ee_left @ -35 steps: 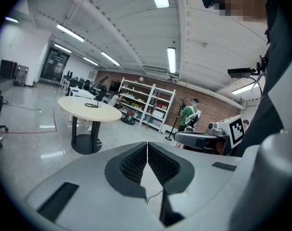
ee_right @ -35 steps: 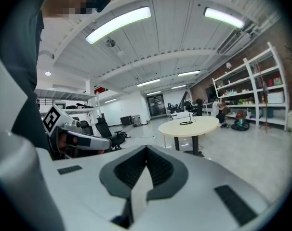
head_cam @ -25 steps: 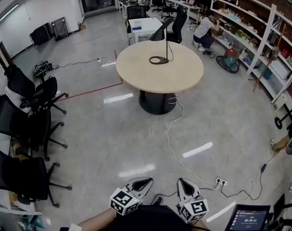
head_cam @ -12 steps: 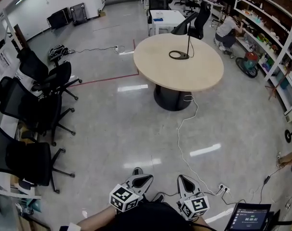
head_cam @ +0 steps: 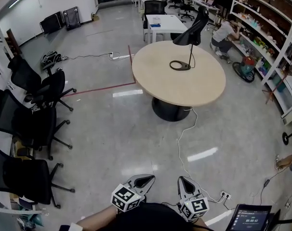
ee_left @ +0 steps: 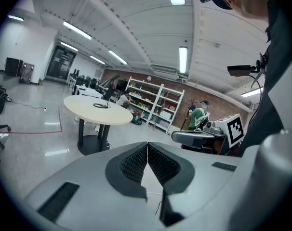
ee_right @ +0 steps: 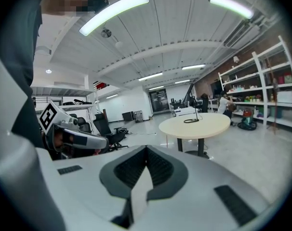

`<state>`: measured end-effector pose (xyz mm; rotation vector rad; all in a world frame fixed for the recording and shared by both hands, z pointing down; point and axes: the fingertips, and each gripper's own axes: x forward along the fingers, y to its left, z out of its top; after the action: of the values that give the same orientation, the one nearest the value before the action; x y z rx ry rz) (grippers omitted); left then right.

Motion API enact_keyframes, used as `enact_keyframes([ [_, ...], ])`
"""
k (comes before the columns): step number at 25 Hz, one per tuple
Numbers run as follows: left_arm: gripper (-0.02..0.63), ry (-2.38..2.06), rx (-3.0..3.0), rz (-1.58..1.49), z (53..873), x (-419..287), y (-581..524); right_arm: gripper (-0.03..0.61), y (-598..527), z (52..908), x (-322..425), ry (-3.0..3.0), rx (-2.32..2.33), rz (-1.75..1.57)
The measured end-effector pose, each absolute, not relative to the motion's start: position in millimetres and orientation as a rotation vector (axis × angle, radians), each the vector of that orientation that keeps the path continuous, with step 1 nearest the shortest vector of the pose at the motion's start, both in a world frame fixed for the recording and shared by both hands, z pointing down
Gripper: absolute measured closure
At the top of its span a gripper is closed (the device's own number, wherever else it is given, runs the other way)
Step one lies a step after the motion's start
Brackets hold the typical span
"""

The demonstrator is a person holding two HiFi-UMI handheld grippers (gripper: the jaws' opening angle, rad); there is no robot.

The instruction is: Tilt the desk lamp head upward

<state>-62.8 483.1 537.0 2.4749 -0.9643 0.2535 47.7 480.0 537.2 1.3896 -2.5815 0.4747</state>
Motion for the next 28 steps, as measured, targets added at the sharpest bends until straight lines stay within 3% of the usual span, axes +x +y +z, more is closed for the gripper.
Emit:
enact_keyframes([
  [12, 0.609, -0.933, 2.424, 0.272, 557.6, -140.0, 421.6, 0.575, 422.6, 538.7, -6.9, -2.490, 1.437, 0.485],
  [28, 0.609, -1.018, 2.380, 0.304, 563.4, -139.2, 337.3, 0.575, 325.2, 550.1, -23.0, -2.580, 1.295, 0.491],
])
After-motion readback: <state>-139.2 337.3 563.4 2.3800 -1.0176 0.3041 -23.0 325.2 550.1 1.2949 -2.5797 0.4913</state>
